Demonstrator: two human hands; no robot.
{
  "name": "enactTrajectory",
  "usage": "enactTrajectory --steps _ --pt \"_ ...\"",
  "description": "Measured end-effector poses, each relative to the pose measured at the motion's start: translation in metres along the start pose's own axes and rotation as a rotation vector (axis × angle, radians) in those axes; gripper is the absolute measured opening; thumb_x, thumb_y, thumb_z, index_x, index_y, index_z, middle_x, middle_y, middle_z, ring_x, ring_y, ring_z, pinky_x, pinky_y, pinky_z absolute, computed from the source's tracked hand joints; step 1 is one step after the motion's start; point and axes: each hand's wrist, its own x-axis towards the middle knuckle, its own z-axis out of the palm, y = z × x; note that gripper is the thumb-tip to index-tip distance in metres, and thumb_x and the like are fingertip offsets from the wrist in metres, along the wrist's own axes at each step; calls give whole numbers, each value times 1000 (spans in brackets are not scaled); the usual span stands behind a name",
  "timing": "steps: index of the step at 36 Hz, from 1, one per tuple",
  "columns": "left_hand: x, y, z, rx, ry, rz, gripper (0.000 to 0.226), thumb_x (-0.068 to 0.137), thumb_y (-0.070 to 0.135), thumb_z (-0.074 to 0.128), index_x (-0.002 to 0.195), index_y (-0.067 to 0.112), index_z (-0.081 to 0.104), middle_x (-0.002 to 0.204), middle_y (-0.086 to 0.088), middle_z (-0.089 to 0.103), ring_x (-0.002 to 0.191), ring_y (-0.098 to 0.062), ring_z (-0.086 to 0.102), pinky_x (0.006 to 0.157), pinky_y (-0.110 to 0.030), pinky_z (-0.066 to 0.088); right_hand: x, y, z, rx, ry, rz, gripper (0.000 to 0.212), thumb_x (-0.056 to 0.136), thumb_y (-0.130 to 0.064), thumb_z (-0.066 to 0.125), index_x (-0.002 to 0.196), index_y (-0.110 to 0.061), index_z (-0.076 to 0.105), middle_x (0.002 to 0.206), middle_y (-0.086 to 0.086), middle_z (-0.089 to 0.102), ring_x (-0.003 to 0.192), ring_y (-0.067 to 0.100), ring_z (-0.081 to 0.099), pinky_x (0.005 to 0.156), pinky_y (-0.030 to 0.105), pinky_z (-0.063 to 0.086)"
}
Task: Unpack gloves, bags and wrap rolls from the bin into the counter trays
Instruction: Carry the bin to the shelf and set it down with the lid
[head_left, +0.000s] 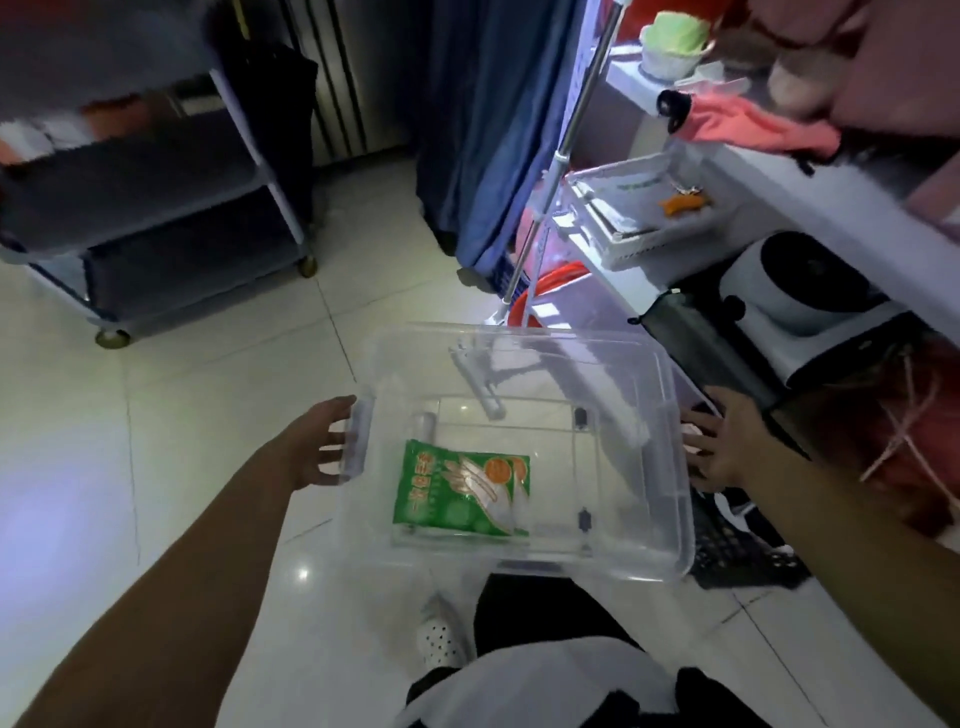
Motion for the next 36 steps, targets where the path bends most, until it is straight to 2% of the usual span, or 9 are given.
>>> enactTrajectory --steps 5,8,10,15,18,25,28,32,36 --pt "51 82 5 162 -78 35 32 89 52 59 105 26 67 110 -12 64 105 -33 60 92 -50 50 7 -7 15 100 68 11 57 90 -55 49 126 -13 62 117 14 60 84 30 53 85 42 43" --pt "83 119 15 252 -132 27 31 89 54 57 103 27 67 110 -13 63 103 -32 60 83 -46 52 26 -10 21 183 109 38 62 91 -61 46 130 -14 59 128 15 57 114 35 54 101 52 40" --pt "105 139 24 306 -146 29 33 91 54 54 105 27 65 109 -13 63 102 -33 60 81 -45 51 43 -11 26 252 132 51 66 90 -65 45 128 -13 60 131 15 57 122 36 52 106 55 36" --pt "154 184 47 410 -160 6 33 93 54 51 106 26 64 102 -13 61 91 -30 60 82 -43 49 83 -11 32 395 130 78 72 86 -72 46 117 -10 64 121 16 64 111 36 59 101 55 43" --pt "179 206 60 470 -175 9 32 93 54 50 105 26 62 106 -13 62 95 -31 60 85 -45 48 96 -8 35 465 168 112 69 83 -71 49 112 -12 67 120 13 65 109 33 59 99 50 43" --pt "236 228 90 588 -187 5 43 89 49 60 120 20 62 110 -10 66 97 -30 62 76 -44 51 107 18 62 498 344 171 69 79 -79 48 108 -20 68 111 7 65 101 29 59 72 43 46" --pt "265 234 107 681 -178 70 38 88 45 62 119 22 63 107 -8 67 96 -30 64 71 -42 53 112 37 79 565 398 192 56 83 -70 49 105 -22 67 108 8 64 93 28 60 65 39 46" --pt "303 236 127 785 -212 138 31 90 41 62 115 25 67 90 1 66 81 -20 62 68 -34 52 117 59 105 649 438 256 47 88 -60 50 104 -18 63 102 10 61 87 28 59 64 36 45" --pt "353 233 138 869 -258 132 41 89 42 64 126 24 65 105 -3 67 89 -23 62 70 -35 52 129 81 132 732 503 331 45 88 -60 50 104 -20 62 102 9 60 87 27 57 68 35 43"
